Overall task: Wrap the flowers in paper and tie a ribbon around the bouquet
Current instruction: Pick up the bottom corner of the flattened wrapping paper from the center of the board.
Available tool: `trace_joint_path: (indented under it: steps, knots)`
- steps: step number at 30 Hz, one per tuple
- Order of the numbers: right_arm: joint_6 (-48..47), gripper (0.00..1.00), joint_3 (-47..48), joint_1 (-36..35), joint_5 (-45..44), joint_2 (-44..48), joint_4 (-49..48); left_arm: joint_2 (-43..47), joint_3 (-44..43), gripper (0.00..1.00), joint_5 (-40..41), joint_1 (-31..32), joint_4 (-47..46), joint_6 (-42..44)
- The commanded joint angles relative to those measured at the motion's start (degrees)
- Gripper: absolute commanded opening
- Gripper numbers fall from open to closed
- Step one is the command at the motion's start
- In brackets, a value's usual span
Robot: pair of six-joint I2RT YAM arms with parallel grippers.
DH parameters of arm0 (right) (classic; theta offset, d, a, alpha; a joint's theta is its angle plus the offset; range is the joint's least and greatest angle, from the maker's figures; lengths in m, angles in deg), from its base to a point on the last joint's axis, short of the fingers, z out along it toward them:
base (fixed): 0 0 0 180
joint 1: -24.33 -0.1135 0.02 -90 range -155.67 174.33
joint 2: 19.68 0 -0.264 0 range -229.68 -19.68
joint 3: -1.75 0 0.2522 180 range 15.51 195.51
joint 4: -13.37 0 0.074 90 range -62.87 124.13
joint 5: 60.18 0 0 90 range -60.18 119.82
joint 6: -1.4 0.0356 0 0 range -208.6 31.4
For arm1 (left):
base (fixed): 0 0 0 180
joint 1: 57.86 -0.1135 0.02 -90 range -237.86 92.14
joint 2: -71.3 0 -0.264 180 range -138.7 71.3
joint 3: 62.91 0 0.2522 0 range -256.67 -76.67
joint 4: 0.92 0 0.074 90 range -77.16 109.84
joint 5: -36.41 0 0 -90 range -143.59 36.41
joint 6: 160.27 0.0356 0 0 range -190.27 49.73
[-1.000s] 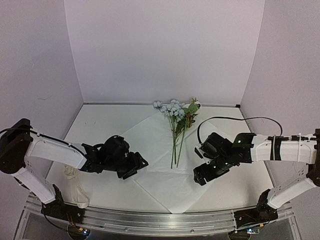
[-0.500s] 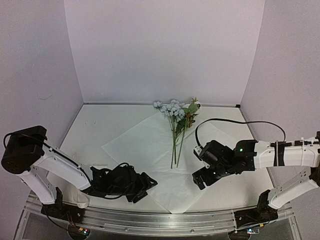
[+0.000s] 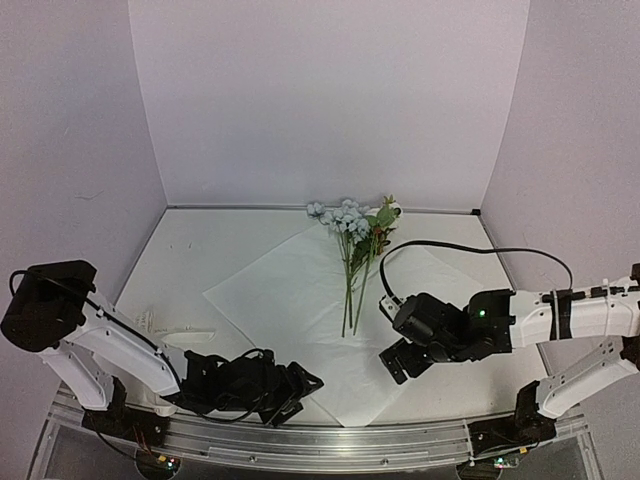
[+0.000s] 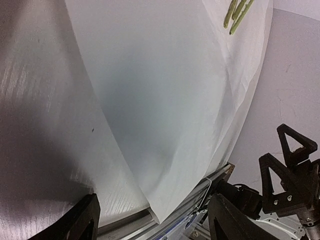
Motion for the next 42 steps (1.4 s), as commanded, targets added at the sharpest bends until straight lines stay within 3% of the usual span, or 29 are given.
trace_joint_path:
  steps: [1, 11, 16, 23, 32, 42]
  knots:
    - [-0.4, 0.98, 0.5, -1.5, -3.5, 1.6, 0.6, -0.4, -1.5, 0.76, 1.9, 1.6, 0.4, -2.2]
    - [-3.4, 0.98, 0.0, -4.3, -6.5, 3.0, 0.4, -11.3, -1.6, 0.60, 4.0, 1.5, -18.6, -3.8]
    - [-5.1, 0.98, -0.1, -4.9, -7.0, 3.8, 0.3, -10.3, -0.4, 0.32, 5.2, 0.6, -21.4, -2.9]
    - [-13.7, 0.98, -1.8, -8.6, -6.9, 4.3, -3.2, -2.4, 1.9, 0.01, 2.6, -1.9, -15.8, -1.9]
    - [-29.4, 0.98, -5.0, -14.9, -5.8, 2.4, -12.6, 6.8, 4.4, 0.00, -0.1, -4.6, -10.1, -3.2]
    - [-37.7, 0.98, -5.6, -23.9, -10.1, -0.5, -19.2, 10.3, 6.8, 0.00, -0.7, -4.9, -9.6, -5.1]
